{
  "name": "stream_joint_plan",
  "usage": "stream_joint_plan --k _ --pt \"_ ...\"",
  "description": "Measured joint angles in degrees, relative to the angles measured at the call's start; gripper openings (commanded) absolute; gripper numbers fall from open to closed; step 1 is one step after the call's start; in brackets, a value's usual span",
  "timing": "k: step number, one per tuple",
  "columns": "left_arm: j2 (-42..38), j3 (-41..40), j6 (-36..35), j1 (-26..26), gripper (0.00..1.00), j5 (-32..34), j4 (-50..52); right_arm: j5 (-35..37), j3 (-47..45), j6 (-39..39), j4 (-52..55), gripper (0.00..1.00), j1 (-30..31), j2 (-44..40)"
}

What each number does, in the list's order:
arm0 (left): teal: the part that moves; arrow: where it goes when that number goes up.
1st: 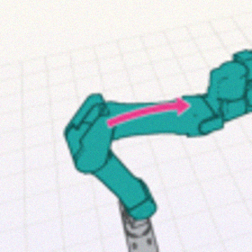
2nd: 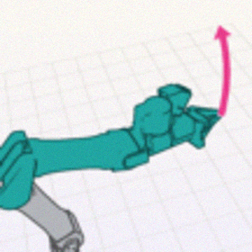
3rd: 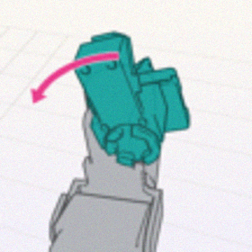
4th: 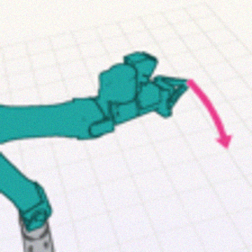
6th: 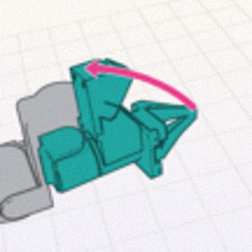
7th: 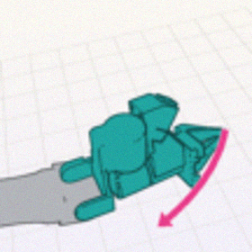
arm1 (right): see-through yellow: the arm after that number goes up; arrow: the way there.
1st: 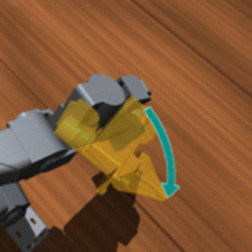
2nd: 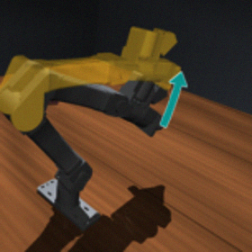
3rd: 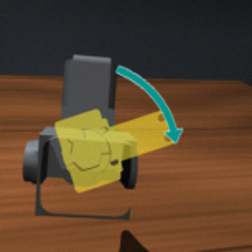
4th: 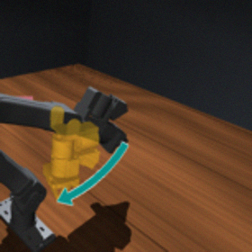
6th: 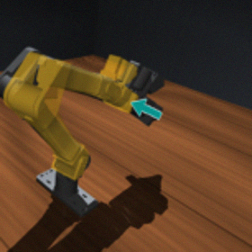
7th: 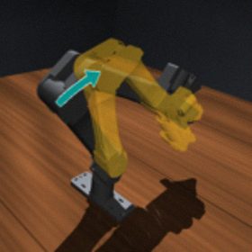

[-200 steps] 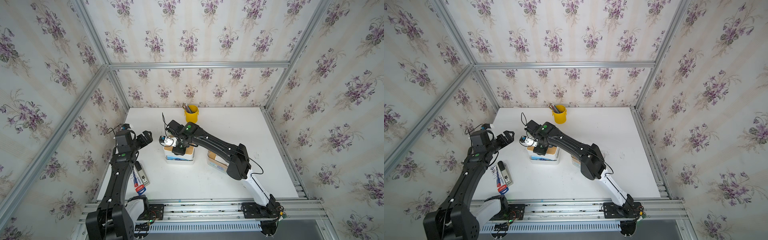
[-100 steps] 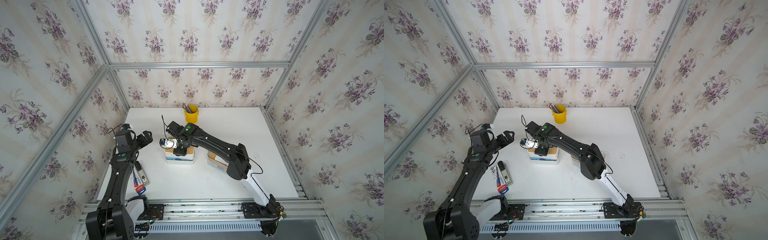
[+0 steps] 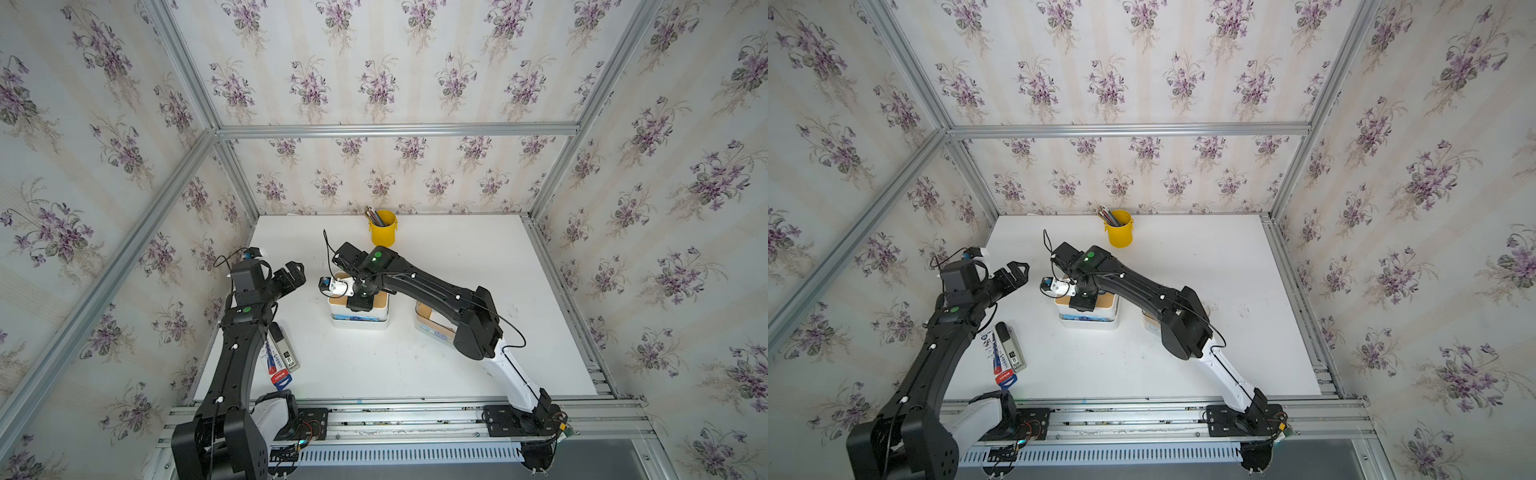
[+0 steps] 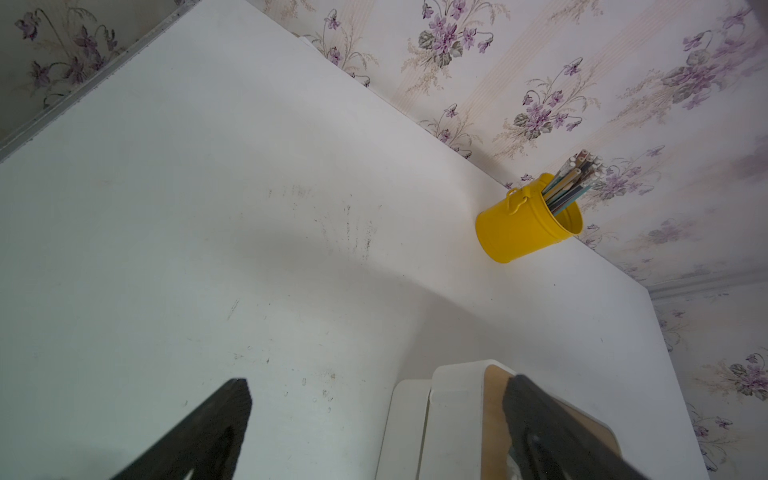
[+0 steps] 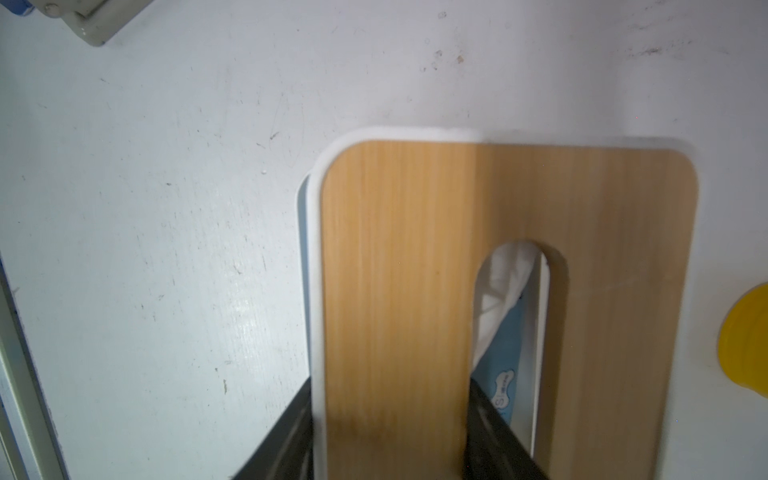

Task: Put the tissue paper into the tissue box
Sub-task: Close the box lid on the tissue box.

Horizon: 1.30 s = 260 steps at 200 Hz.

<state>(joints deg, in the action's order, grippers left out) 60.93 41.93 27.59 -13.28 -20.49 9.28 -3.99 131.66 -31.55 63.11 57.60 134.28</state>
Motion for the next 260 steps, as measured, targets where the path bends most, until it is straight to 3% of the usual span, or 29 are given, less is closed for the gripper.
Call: stream_joint_plan --k 110,260 --pt "0.4 0.0 0.0 0.0 0.99 -1.2 0.0 -1.6 -1.9 0.3 0.4 0.09 0.1 -0.7" --pt "1.9 0.0 0.0 0.0 0.99 -3.3 -0.4 1.6 -2.1 0.1 -0.2 0.09 0.1 0.3"
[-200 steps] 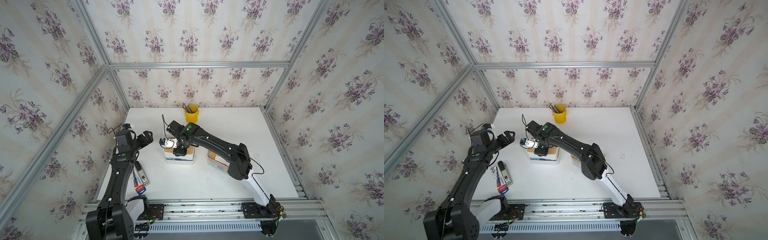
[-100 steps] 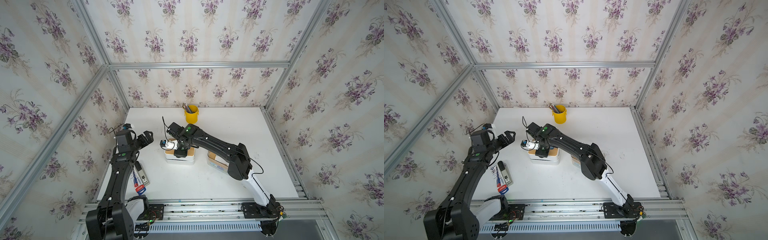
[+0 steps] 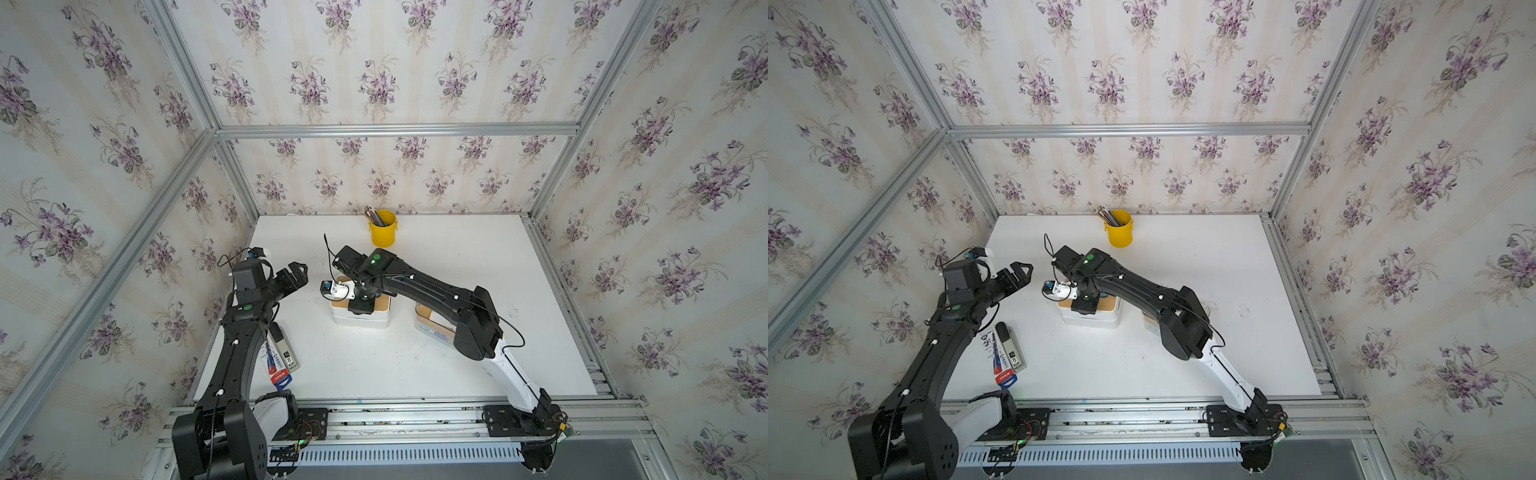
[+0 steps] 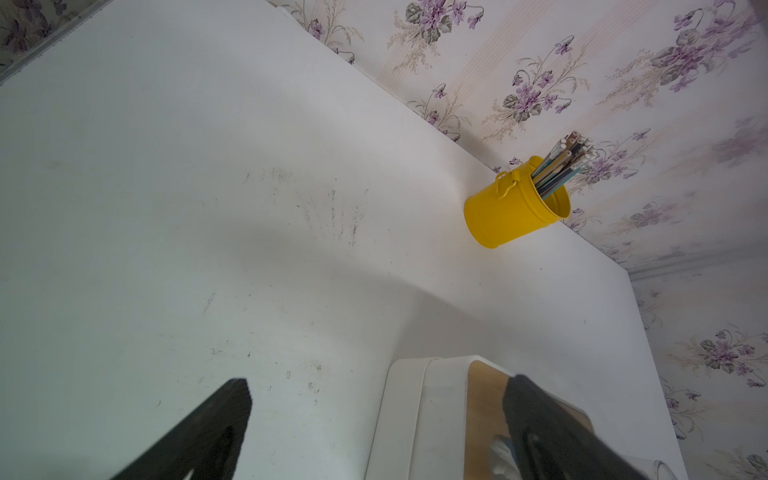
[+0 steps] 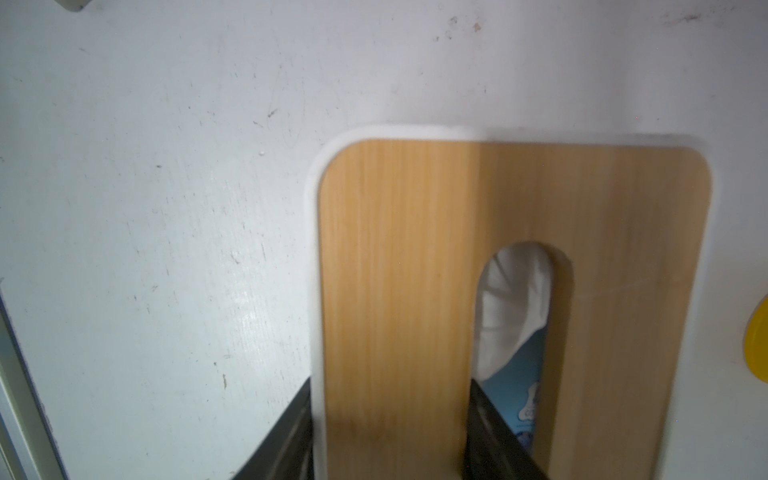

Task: Put the tissue paper into the tissue box
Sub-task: Close the box lid on the tissue box.

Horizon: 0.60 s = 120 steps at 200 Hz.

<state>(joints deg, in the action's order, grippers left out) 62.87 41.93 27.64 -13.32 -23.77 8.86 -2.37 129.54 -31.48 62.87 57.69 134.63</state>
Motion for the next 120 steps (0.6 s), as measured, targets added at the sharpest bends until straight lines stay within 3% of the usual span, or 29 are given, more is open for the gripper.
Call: stream_joint_plan --k 38,80,120 --pt "0.8 -0.5 0.2 0.0 0.99 -0.9 -0.5 0.2 0.1 0.0 -0.1 0.18 0.0 0.2" --pt "1.9 -2.1 0.3 0.0 0.99 -3.0 -1.5 0.3 0.1 0.0 -0.1 0.35 0.0 0.0" --pt "3.3 -4.4 1.4 0.1 0.98 -7.3 -3.9 0.4 -0.2 0.5 0.0 0.43 -0.1 -1.1"
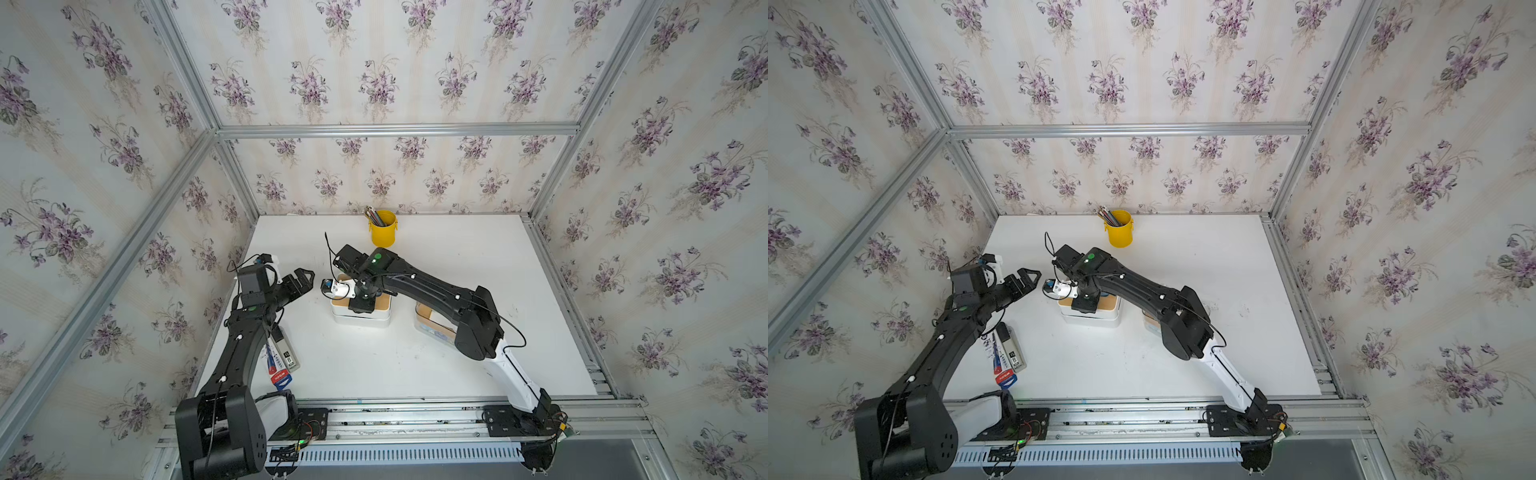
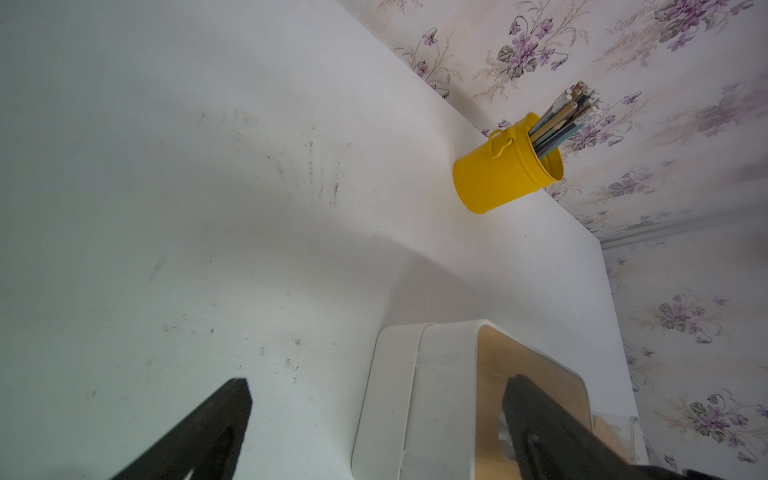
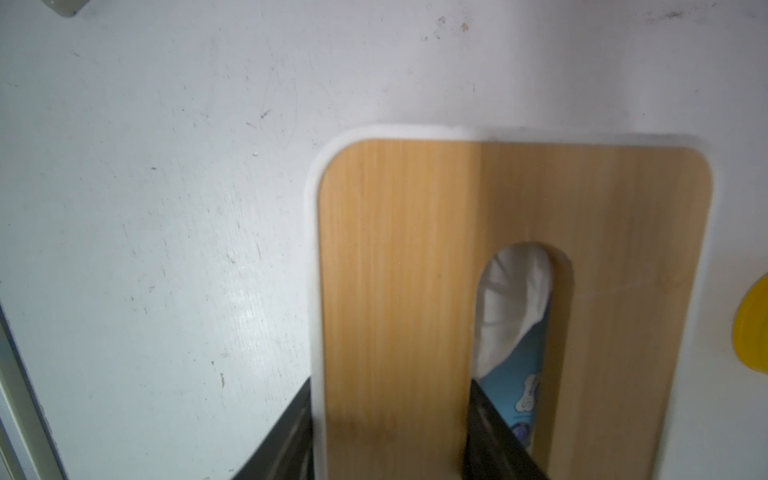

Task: Put the tissue paper into the tissue box
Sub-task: Close the box lid on the tissue box.

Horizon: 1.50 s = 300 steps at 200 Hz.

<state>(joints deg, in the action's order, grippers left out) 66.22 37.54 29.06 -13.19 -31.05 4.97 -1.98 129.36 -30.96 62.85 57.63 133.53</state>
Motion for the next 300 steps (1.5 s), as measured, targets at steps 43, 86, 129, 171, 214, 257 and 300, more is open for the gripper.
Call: stream_joint_plan --k 43,86,129,171,214,257,300 --pt "1.9 -2.7 1.8 0.8 0.87 -7.6 -3.5 0.0 -1.4 0.8 -0.6 0.47 0.0 -1.1" --pt "3.1 -3.2 2.6 3.1 0.86 -11.5 -5.2 0.0 -2.2 0.8 -0.9 0.43 -0.3 -1.2" --pt "4.8 -3.1 2.5 5.3 0.84 -11.6 -5.8 1.1 -0.1 0.9 0.8 0.33 -0.3 0.0" --pt "8.0 -2.0 1.1 7.6 0.71 -11.8 -5.7 2.8 2.2 1.2 2.3 0.35 -0.5 1.4" --pt "13.1 -0.2 0.3 9.2 0.65 -15.1 -6.1 3.6 2.2 1.9 2.8 0.34 -0.6 1.9" --pt "18.3 0.8 1.1 9.6 0.62 -16.3 -8.5 3.6 2.3 2.4 3.3 0.35 -0.6 1.9" --pt "20.9 1.4 3.1 9.8 0.59 -17.1 -13.3 2.8 2.3 2.4 2.9 0.45 -0.7 1.9"
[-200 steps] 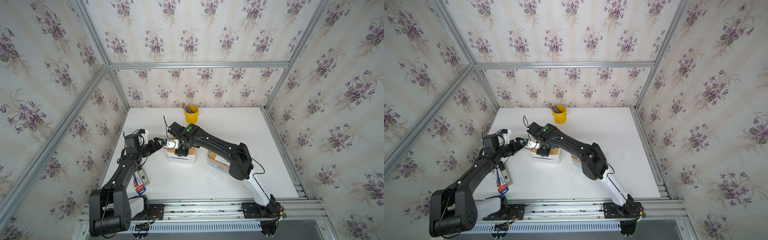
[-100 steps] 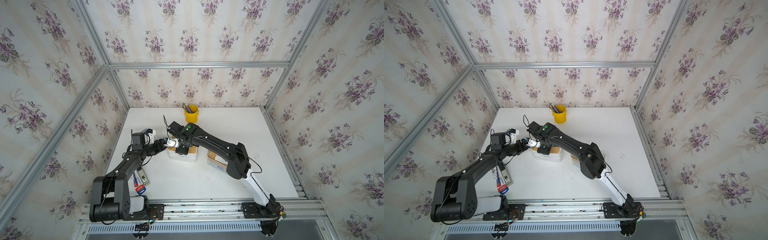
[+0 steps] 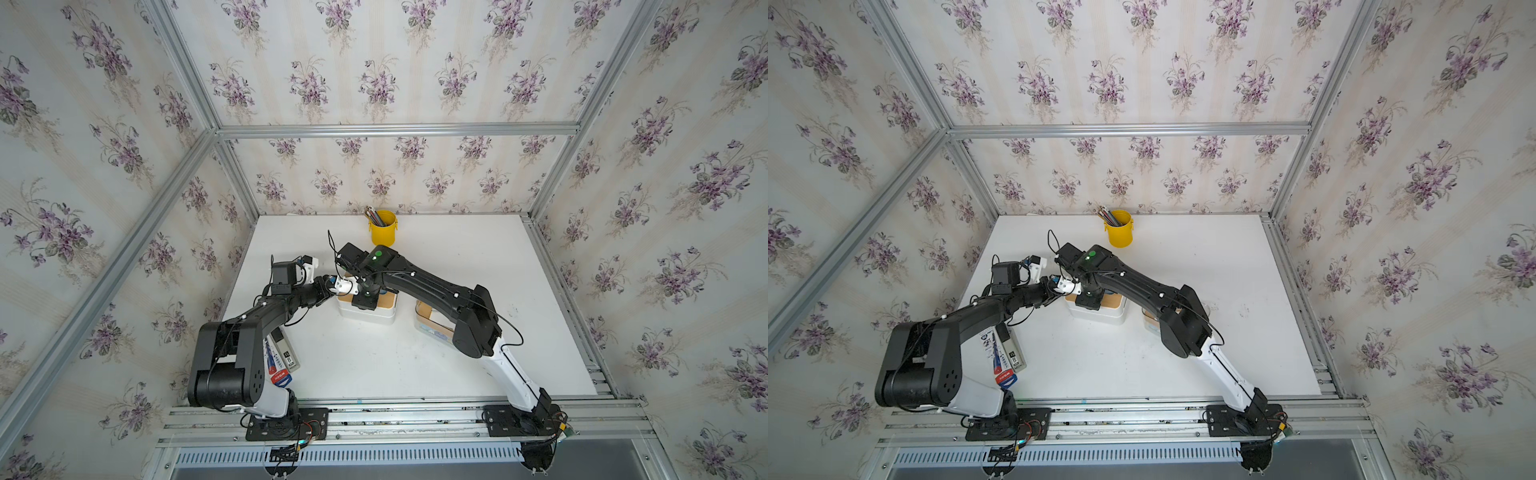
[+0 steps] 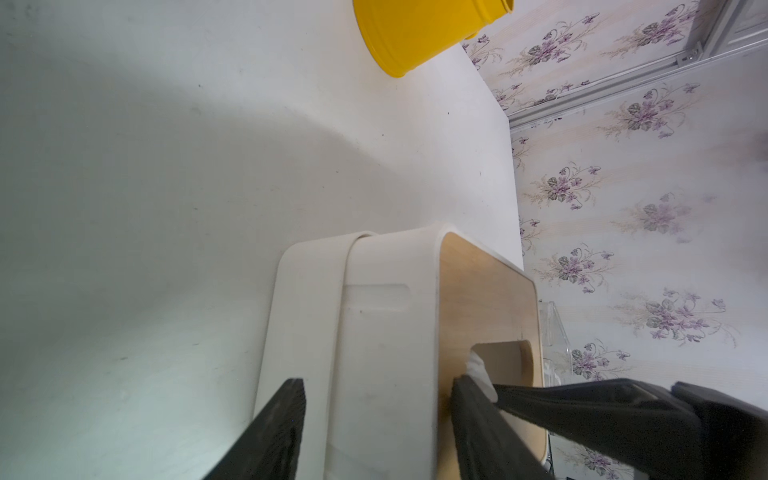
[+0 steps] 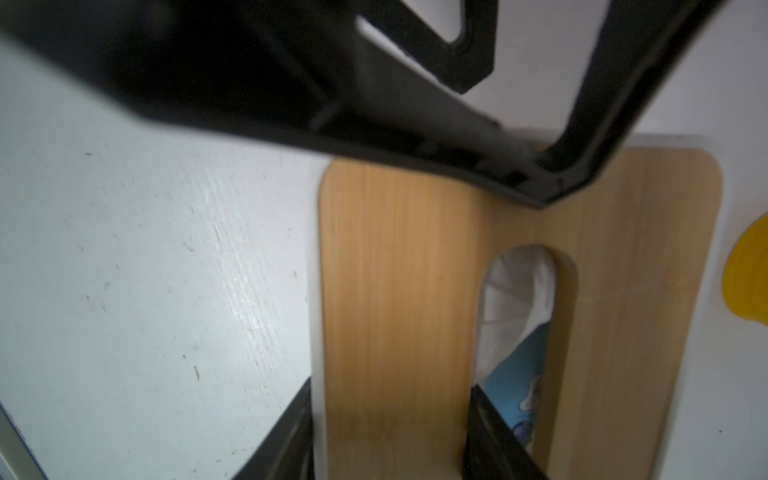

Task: Put the tissue paper into the tissue box
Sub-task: Close the box lid on the tissue box.

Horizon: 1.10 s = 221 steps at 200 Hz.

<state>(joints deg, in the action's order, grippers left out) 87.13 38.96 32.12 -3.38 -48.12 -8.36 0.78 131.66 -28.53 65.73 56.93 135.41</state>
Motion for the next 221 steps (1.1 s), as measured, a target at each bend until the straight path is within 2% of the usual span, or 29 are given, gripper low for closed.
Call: stream_joint_plan --k 20,48,66,120,154,185,210,221 --pt "1.2 0.7 0.0 0.0 0.58 -0.3 -0.6 -0.2 -0.3 0.0 -0.2 0.51 -0.1 -0.2" --pt "3.0 0.6 0.4 0.0 0.56 -1.9 -3.1 -1.1 -1.9 0.3 -1.7 0.82 -0.4 -1.7" --pt "4.0 0.2 0.2 0.0 0.56 0.3 -1.9 -2.2 -4.6 0.9 -3.6 0.88 -0.7 -4.4" --pt "2.9 0.0 -0.7 0.0 0.56 1.3 -0.2 -6.4 -14.8 2.7 -10.1 0.91 -1.8 -12.3" --pt "1.9 0.1 -1.6 0.0 0.58 1.7 1.8 -11.4 -25.1 5.6 -16.6 0.92 -3.8 -20.3" --pt "2.0 0.6 -2.1 0.2 0.63 2.0 3.0 -15.4 -35.8 12.6 -25.3 0.87 -7.5 -28.3" --pt "2.1 0.6 -2.1 0.7 0.66 1.8 3.1 -15.2 -41.8 21.4 -30.9 0.78 -12.2 -30.9" --pt "2.1 0.3 -2.0 0.8 0.67 1.4 3.0 -15.1 -43.6 25.3 -32.9 0.77 -14.0 -31.1"
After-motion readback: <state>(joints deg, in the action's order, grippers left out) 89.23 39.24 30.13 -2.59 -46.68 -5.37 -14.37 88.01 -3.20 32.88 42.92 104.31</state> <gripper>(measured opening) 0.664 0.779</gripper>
